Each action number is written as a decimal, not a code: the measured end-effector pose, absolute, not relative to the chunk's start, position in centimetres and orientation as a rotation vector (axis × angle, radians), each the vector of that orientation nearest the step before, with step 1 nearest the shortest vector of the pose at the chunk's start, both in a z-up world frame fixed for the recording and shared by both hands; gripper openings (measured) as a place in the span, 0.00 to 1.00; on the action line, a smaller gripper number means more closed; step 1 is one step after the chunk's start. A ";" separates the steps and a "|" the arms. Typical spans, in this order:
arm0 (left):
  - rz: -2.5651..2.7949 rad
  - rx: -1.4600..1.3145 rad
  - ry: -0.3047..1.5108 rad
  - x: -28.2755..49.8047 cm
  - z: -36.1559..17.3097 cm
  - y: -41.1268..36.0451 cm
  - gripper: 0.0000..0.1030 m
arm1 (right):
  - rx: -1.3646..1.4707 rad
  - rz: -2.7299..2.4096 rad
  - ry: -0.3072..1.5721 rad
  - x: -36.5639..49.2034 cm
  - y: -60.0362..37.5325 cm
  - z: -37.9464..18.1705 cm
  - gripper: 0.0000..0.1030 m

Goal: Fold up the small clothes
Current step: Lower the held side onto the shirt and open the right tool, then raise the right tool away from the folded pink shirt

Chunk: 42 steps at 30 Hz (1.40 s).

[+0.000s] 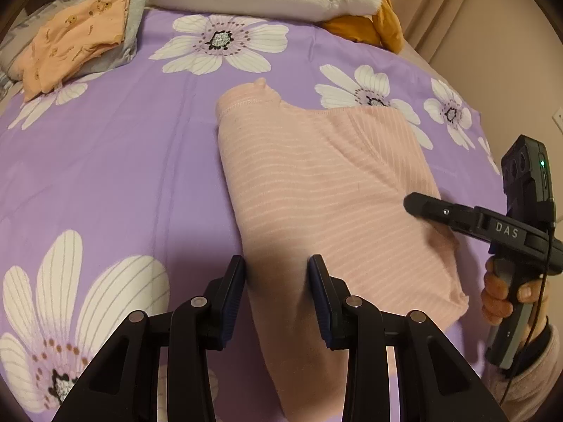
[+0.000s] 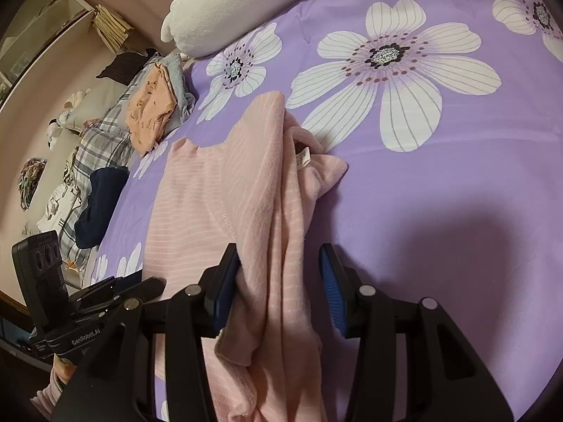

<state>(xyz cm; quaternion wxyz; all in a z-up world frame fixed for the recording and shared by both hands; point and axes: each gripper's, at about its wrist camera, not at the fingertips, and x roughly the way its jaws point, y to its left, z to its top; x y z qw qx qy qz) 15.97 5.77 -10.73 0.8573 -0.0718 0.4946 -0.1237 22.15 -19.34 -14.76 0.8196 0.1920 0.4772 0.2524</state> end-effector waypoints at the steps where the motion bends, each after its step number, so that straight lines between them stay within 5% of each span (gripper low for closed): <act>1: -0.259 -0.149 1.039 15.8 -10.7 5.8 0.34 | 0.411 0.536 1.016 22.1 -19.4 -14.8 0.44; 22: -0.218 -0.101 1.040 10.7 -9.5 6.4 0.34 | 0.248 0.337 0.915 21.5 -21.9 -10.8 0.45; 30: -0.331 -0.093 0.994 10.5 -7.9 3.3 0.34 | 0.326 0.531 0.848 22.7 -20.4 -8.0 0.31; 39: -0.347 -0.076 1.066 11.8 -10.7 1.8 0.34 | 0.346 0.480 0.999 27.0 -17.7 -11.9 0.26; 42: -0.345 -0.079 1.072 11.9 -11.0 1.8 0.34 | 0.332 0.444 1.023 27.3 -17.9 -12.8 0.17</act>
